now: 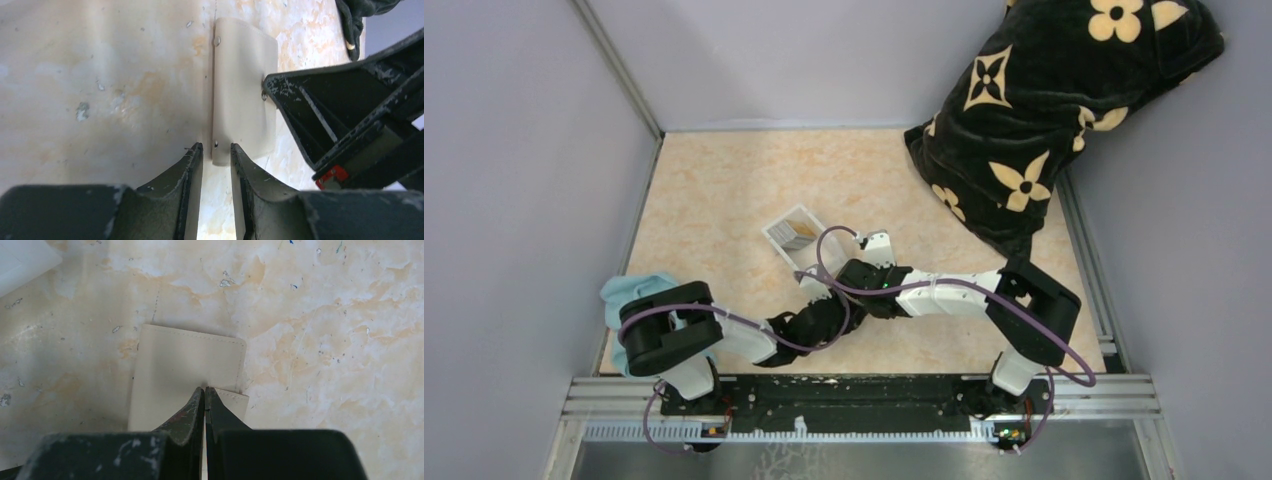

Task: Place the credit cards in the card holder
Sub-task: Close the card holder at the center of the board.

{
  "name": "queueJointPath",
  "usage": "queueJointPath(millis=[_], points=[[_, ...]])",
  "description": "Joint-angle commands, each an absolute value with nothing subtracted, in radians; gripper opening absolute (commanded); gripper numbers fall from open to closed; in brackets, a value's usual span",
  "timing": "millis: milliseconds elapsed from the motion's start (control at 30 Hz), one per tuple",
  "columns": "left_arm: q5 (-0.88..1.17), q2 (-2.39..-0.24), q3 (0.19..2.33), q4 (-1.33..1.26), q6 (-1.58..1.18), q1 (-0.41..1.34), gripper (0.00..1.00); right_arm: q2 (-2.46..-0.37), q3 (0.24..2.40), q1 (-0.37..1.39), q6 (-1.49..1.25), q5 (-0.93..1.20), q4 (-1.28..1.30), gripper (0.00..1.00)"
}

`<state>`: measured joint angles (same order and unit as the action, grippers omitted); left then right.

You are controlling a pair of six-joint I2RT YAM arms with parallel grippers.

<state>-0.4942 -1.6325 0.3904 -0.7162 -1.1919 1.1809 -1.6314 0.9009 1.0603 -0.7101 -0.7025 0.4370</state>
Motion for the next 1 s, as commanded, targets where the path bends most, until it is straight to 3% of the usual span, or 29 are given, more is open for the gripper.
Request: queueJointPath(millis=[0, 233, 500, 967], points=[[-0.478, -1.575, 0.342, -0.631, -1.154, 1.211, 0.35, -1.598, 0.893, 1.075, -0.718, -0.719, 0.449, 0.0], [-0.487, -1.547, 0.352, -0.614, -1.099, 1.295, 0.35, -1.589, 0.884, 1.075, -0.72, -0.716, 0.436, 0.0], [-0.494, -1.654, 0.42, -0.619, -1.092, 1.349, 0.35, -1.561, 0.884, 1.074, -0.715, -0.717, 0.432, 0.0], [-0.583, -1.781, 0.436, -0.62, -1.247, 1.352, 0.36, -1.553, 0.876, 1.074, -0.728, -0.666, 0.397, 0.0]])
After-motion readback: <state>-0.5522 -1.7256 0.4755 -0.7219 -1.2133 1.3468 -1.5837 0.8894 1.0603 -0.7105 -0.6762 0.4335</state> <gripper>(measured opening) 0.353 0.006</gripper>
